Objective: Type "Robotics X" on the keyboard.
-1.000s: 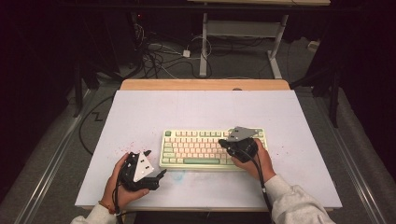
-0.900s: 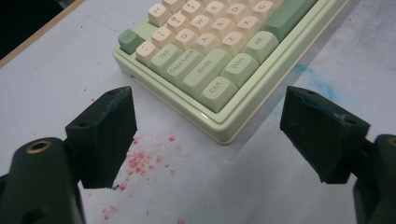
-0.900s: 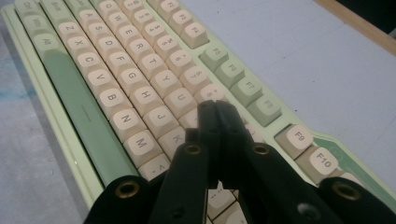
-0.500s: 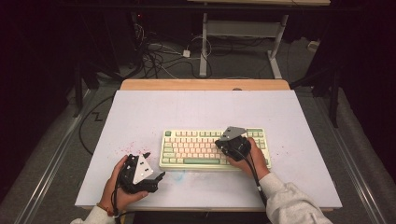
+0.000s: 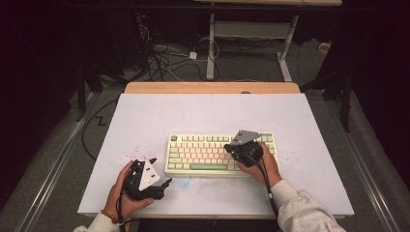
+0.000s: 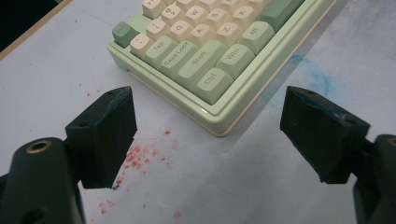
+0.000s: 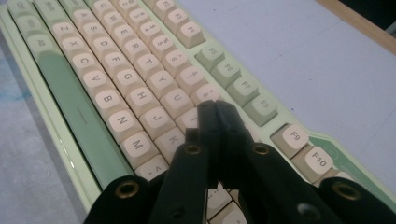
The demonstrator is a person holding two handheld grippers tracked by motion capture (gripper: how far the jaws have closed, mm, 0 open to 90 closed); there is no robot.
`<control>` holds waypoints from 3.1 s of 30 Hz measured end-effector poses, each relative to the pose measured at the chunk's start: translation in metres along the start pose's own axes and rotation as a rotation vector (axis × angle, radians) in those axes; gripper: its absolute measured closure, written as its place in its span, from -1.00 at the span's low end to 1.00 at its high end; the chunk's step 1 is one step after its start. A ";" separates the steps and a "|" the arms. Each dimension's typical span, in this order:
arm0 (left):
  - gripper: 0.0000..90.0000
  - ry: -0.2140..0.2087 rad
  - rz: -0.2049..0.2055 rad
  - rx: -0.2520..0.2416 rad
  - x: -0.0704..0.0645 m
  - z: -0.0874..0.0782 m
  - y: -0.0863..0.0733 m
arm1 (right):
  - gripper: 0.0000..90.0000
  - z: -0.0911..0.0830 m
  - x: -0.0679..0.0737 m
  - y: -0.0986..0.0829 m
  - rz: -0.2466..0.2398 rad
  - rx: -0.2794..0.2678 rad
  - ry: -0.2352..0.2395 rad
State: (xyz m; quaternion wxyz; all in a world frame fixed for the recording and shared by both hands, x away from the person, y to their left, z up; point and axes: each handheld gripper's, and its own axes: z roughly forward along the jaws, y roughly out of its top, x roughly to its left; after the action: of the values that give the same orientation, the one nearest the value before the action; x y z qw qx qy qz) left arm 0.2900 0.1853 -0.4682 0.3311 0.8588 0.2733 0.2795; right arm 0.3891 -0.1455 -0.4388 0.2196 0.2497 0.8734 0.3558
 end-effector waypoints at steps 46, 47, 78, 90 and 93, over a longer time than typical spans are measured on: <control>0.25 -0.043 -0.128 -0.037 0.008 -0.011 0.007 | -0.46 -0.080 0.018 -0.036 0.004 -0.237 -0.110; 0.34 -0.048 -0.135 -0.029 0.008 -0.011 0.009 | -0.46 -0.082 0.018 -0.040 0.006 -0.241 -0.113; 0.94 -0.229 -0.049 0.003 -0.005 0.037 0.085 | -0.43 -0.095 0.025 -0.079 0.012 -0.176 -0.122; 0.94 -0.273 -0.016 0.020 -0.016 0.063 0.107 | -0.43 -0.093 0.025 -0.080 0.013 -0.168 -0.112; 0.94 -0.279 -0.004 0.032 -0.021 0.068 0.110 | -0.43 -0.092 0.025 -0.080 0.009 -0.165 -0.111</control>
State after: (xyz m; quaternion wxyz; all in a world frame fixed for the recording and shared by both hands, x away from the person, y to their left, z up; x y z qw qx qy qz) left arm 0.3520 0.0734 -0.4376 0.3529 0.8940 0.2305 0.1523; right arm 0.2958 -0.2276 -0.4423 0.2859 0.2539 0.8264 0.4133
